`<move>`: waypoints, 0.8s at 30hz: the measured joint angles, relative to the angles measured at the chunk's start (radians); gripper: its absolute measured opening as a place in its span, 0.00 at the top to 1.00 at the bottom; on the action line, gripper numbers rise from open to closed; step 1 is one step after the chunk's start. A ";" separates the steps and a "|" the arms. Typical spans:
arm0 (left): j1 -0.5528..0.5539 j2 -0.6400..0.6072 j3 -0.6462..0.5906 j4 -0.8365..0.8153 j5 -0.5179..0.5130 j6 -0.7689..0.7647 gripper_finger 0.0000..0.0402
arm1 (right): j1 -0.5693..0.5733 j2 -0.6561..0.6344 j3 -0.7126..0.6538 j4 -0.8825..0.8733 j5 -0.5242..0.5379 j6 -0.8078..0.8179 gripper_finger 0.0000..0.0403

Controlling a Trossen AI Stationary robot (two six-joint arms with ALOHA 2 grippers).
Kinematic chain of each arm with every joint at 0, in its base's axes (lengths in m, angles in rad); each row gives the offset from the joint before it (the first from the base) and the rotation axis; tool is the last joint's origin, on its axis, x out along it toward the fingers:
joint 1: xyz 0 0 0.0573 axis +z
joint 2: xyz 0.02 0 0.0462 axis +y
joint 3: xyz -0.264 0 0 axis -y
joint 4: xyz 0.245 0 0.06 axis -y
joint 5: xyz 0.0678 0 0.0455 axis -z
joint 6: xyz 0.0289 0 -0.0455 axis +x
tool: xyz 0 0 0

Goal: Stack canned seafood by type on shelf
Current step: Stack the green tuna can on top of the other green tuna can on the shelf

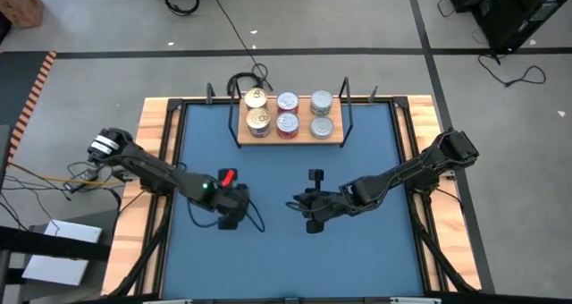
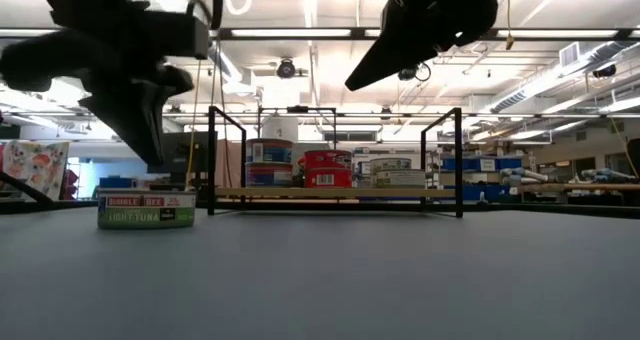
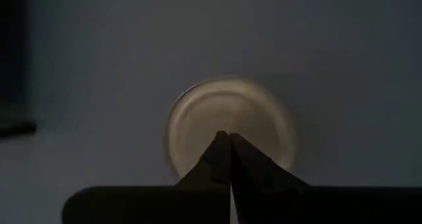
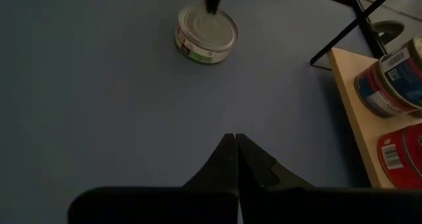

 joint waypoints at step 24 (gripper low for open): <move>0.036 -0.271 -0.397 0.238 0.061 -0.260 1.00 | 0.009 0.000 -0.002 -0.024 -0.007 0.018 1.00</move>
